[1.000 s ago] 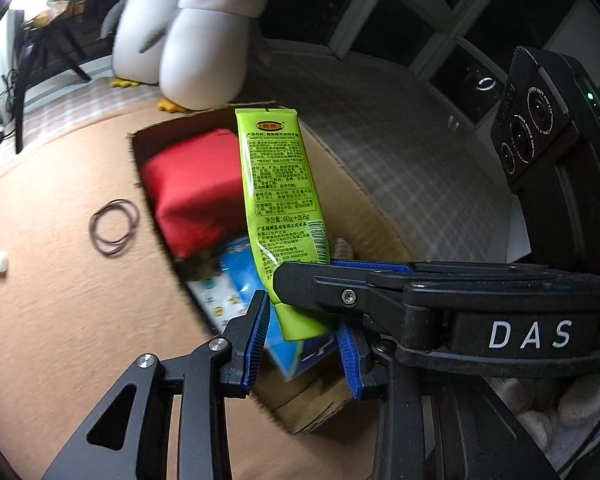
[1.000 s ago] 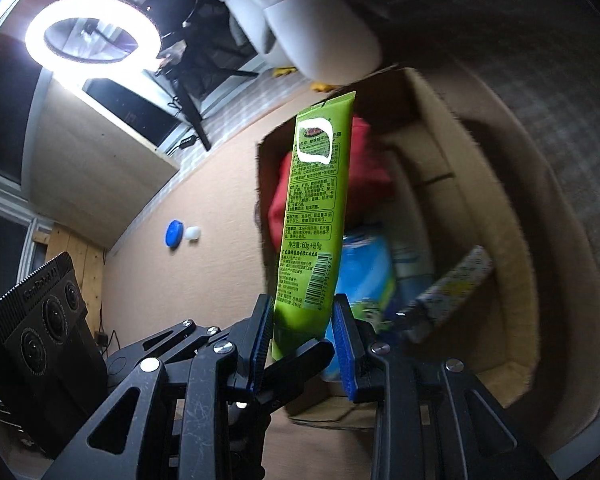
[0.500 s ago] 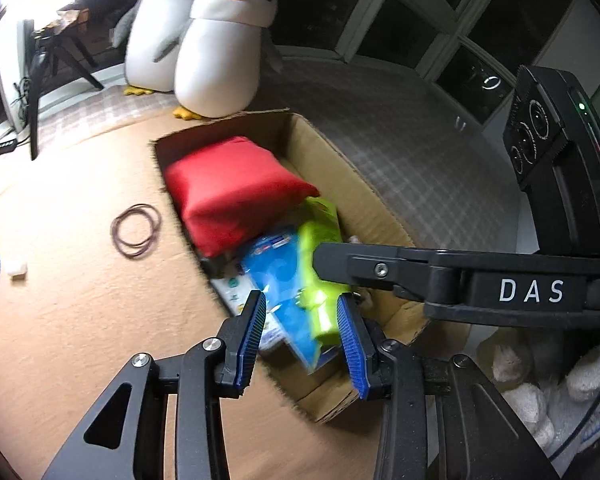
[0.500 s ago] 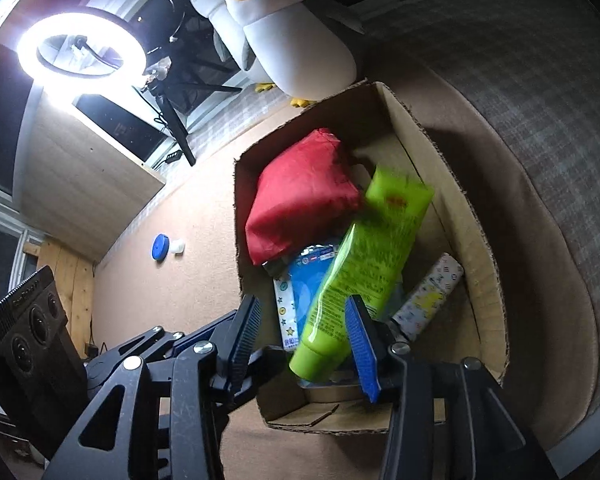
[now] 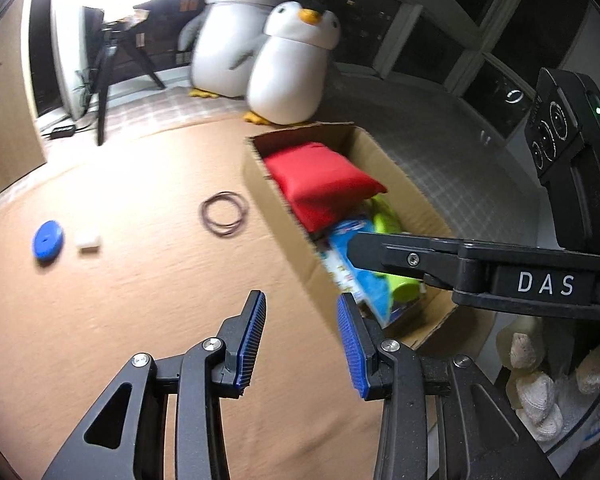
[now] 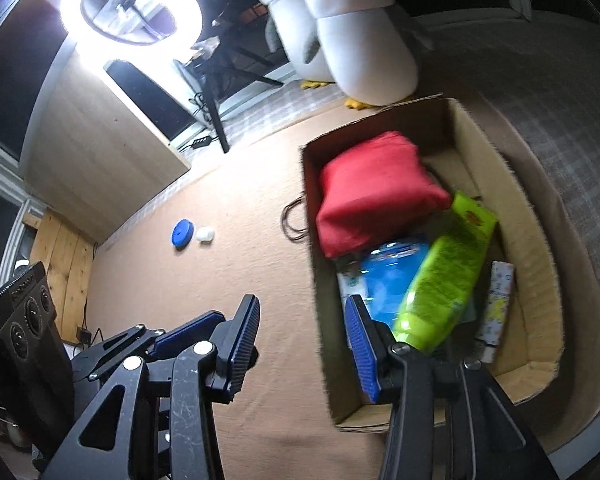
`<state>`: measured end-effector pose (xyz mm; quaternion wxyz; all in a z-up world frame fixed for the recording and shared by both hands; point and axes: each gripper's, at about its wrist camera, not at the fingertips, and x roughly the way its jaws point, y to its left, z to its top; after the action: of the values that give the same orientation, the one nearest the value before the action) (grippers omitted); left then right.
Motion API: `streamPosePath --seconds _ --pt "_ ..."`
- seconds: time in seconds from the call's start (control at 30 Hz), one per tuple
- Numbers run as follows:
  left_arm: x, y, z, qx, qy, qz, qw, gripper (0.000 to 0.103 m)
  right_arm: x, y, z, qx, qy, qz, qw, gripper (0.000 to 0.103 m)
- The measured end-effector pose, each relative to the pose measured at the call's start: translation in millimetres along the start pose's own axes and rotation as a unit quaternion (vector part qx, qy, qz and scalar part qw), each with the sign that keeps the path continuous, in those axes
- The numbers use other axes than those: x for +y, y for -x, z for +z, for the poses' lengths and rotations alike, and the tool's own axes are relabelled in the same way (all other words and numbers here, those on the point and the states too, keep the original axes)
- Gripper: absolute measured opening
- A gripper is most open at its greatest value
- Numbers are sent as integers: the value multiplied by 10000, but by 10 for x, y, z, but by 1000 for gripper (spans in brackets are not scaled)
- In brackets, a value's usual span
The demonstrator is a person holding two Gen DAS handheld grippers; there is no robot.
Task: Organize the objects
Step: 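Carry the green tube with the right gripper into the box and release, then move the left gripper to the blue tape measure and grasp it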
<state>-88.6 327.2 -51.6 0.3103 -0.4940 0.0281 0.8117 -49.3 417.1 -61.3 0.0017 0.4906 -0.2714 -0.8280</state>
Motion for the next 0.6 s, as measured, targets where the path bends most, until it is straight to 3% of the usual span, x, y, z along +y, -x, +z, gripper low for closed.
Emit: streamPosePath --seconds 0.23,0.4,0.6 --pt "361 295 -141 -108 193 298 9993 42 411 -104 -83 -51 368 -114 9992 41" --pt "680 465 -251 -165 358 541 9978 49 681 -188 -138 -112 674 -268 9973 41" --pt "1260 650 -446 -101 783 879 9930 51 812 -340 -160 -30 625 -54 9980 41"
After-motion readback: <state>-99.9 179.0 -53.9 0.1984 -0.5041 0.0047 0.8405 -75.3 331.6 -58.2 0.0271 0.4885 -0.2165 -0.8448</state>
